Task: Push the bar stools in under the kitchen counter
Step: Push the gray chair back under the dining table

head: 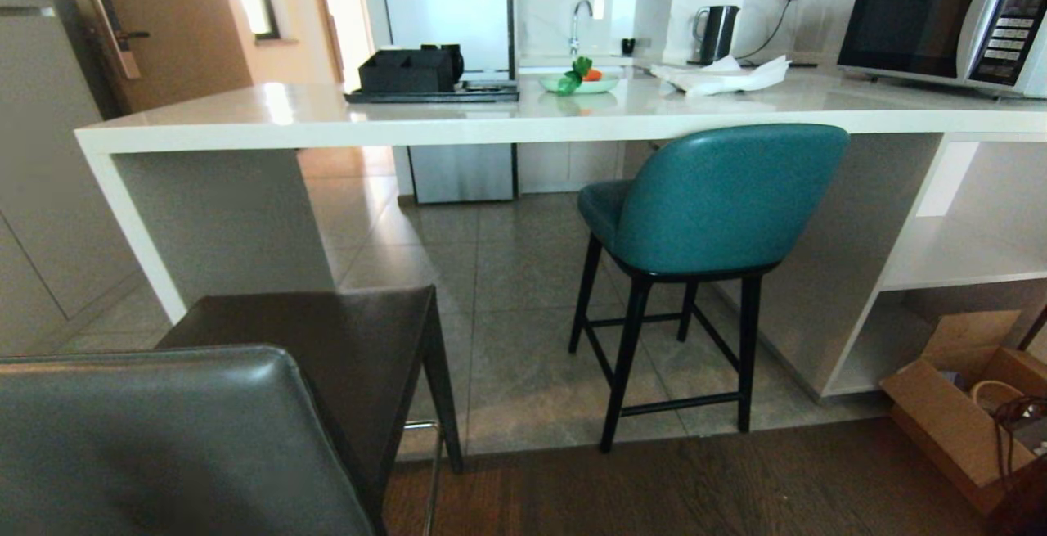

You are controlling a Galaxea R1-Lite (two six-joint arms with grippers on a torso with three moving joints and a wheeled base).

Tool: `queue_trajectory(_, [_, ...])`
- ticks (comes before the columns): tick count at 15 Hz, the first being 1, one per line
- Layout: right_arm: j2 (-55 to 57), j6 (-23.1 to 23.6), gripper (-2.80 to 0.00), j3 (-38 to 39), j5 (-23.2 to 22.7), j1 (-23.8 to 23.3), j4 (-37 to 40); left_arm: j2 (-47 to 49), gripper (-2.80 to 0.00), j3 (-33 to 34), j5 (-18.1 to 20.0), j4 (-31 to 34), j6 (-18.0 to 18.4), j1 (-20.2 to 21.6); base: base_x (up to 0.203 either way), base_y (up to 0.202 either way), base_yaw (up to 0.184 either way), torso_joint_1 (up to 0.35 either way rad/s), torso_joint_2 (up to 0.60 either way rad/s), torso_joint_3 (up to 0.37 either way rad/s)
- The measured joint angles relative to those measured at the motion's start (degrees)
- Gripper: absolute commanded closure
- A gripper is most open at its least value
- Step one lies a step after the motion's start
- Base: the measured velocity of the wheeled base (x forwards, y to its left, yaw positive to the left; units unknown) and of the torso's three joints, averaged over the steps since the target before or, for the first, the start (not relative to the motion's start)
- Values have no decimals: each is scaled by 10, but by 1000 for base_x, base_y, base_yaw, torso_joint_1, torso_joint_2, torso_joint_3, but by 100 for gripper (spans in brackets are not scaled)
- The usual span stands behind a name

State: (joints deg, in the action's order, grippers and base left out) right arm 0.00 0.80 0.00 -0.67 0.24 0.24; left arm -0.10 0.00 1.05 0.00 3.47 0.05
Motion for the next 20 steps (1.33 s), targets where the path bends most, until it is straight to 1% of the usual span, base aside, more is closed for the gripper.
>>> queue_trajectory(2, [0,0,0,0,0,0,0,0,0,0,0,0,0,0,-31,0,0,4,2,-1])
queue_trajectory(8, [0,0,0,0,0,0,0,0,0,0,-1,1,0,0,-177,0,-2,1,2,2])
queue_trajectory(13, [0,-1,0,0,0,0,0,0,0,0,0,0,0,0,0,0,0,0,0,0])
queue_trajectory(15, [0,-1,0,0,0,0,0,0,0,0,0,0,0,0,5,90,-1,-1,1,7])
queue_trajectory(20, [0,-1,0,0,0,0,0,0,0,0,0,0,0,0,0,190,-1,0,1,5])
